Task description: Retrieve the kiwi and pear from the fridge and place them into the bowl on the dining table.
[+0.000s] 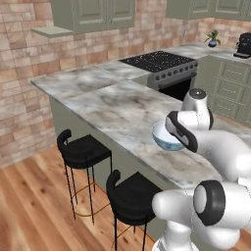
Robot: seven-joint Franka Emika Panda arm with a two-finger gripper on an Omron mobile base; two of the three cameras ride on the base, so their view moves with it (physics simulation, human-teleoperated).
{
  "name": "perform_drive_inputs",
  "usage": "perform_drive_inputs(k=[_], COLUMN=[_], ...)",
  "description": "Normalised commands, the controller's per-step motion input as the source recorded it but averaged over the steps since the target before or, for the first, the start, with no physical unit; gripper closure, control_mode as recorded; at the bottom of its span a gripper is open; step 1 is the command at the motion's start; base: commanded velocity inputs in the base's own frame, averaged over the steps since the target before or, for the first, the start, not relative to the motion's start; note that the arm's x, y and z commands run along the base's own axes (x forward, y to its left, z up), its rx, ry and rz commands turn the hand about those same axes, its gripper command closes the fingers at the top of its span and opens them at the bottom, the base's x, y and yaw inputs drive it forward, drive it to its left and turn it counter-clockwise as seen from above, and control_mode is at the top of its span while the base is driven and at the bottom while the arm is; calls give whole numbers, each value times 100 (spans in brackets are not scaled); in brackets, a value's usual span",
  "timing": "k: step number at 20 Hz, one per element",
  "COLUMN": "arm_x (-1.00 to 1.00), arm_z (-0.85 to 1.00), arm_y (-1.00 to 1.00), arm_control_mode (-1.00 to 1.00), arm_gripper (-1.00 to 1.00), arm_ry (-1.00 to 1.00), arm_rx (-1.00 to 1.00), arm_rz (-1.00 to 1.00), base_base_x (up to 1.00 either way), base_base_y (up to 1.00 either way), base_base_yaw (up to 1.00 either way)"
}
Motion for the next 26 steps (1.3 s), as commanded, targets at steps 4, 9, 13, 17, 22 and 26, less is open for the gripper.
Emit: perform_drive_inputs(k=[4,9,13,17,22,26], arm_x=[37,34,39,39,21,1], arm_z=[-39,-38,-22,-1,0,-8], arm_y=[-10,-9,-1,0,-2,-10], arm_control_mode=[-100,-100,-100,-100,-100,-100], arm_gripper=[100,100,100,100,-100,-100], arm_ry=[7,7,3,0,0,0], arm_rx=[0,0,0,0,0,0], arm_rz=[0,0,0,0,0,0], base_base_x=[0,0,0,0,0,0], base_base_y=[0,0,0,0,0,0], base_base_yaw=[0,0,0,0,0,0])
